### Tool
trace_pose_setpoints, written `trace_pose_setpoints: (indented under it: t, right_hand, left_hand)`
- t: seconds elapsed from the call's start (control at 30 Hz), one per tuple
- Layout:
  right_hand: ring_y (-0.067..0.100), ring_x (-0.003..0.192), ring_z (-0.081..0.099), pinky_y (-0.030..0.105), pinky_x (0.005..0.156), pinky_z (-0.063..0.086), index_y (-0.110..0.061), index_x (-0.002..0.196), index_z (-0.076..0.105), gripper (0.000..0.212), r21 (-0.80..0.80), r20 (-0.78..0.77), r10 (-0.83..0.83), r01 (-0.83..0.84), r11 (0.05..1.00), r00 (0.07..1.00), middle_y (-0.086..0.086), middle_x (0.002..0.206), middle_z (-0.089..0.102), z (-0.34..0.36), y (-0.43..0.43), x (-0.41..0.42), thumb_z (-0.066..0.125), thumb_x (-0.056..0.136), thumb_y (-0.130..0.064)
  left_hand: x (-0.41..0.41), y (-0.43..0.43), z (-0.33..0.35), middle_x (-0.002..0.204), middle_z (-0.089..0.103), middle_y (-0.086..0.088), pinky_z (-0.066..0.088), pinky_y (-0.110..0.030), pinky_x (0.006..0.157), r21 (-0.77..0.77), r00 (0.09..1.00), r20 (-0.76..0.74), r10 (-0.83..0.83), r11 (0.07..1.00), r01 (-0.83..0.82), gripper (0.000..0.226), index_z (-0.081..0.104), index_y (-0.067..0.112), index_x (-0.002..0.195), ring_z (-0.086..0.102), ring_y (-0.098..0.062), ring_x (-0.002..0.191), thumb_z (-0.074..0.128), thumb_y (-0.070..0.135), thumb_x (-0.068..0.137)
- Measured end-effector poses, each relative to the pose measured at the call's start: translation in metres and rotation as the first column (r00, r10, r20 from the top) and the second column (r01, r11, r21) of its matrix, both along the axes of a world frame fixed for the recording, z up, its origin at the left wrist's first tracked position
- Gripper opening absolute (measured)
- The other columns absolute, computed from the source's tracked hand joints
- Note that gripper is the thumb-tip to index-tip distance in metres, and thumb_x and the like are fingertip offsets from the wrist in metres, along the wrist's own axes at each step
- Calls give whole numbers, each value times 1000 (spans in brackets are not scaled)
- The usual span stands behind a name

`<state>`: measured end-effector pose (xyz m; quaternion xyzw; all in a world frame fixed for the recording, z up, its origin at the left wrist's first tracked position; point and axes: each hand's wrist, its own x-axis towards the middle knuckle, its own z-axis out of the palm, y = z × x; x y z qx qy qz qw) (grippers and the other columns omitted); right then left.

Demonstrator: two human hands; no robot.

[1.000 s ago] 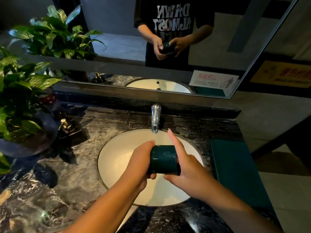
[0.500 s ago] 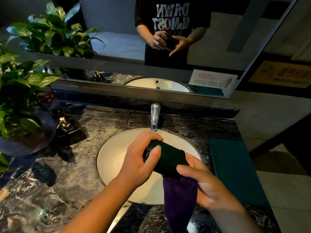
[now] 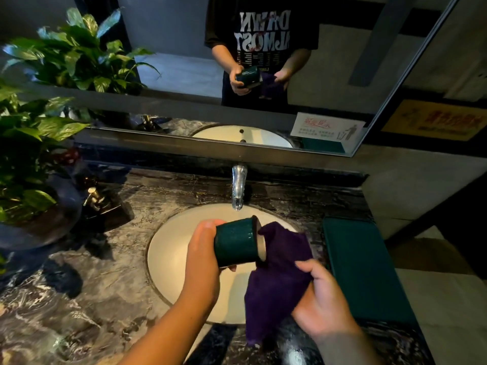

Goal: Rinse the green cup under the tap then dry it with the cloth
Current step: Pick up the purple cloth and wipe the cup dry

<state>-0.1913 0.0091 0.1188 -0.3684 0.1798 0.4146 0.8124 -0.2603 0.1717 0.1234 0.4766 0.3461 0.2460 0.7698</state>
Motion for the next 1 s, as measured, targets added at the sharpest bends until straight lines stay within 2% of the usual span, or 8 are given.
trace_pose_setpoints:
  t: [0.2,0.27,0.47,0.63,0.73,0.83,0.93,1.0]
  right_hand:
    - [40,96,75,50,84,56,-4,131,65,53,-135,-87,16,-28,990,996,26,121,72,-8,6,-20,69,81,-19]
    - [41,107,70,50,89,55,-7,134,64,57,-143,-16,-4,2,990,1000,26,124,71,-12,5,-20,72,78,-15]
    - [34,93,75,47,82,59,-12,125,68,51,-146,233,-75,111,983,970,22,116,75,-2,10,-13,72,74,-7]
    - [29,90,76,49,81,62,-10,119,67,39,-154,503,-130,237,959,854,21,114,75,23,14,-7,68,81,-1]
    - [23,89,75,43,82,59,-26,105,74,34,-226,726,-23,270,936,688,6,100,79,40,16,-1,69,87,2]
    - [5,85,72,19,75,55,-42,99,73,41,-332,896,237,214,919,375,-10,92,77,52,24,4,71,91,-2]
    - [1,96,64,15,80,52,-47,110,66,40,-480,874,483,239,844,52,-25,101,65,48,38,2,69,95,-10]
    - [4,107,61,22,89,53,-40,121,64,45,-505,812,569,333,796,-128,-34,106,55,38,44,-7,70,91,-7]
  left_hand:
    - [-16,-5,-11,107,72,-22,52,-35,60,-606,998,-70,2,794,-44,52,66,12,115,67,-32,87,48,58,98]
    - [-19,-3,-14,105,74,-23,55,-34,60,-652,999,-5,-49,758,34,59,68,10,119,67,-31,87,50,60,95]
    - [-18,-12,-9,106,76,-17,53,-30,66,-604,989,87,-121,783,149,55,71,9,119,65,-24,86,60,50,84]
    - [-17,-12,-9,115,70,-23,61,-33,62,-623,956,210,-206,725,293,71,63,2,131,65,-32,92,61,53,82]
    - [-17,-11,-12,107,69,-24,55,-33,62,-536,937,206,-281,769,349,66,65,4,129,65,-32,84,59,53,85]
    - [-16,-13,-11,111,69,-21,47,-33,65,-406,935,147,-322,843,354,60,65,9,128,62,-28,86,52,55,90]
    - [-11,-14,-7,100,68,-16,47,-32,64,-311,946,93,-310,894,323,56,66,7,120,62,-22,81,53,55,93]
    - [-7,-12,-5,100,67,-18,48,-41,78,-270,960,64,-273,921,280,55,67,2,117,63,-25,87,62,48,88]
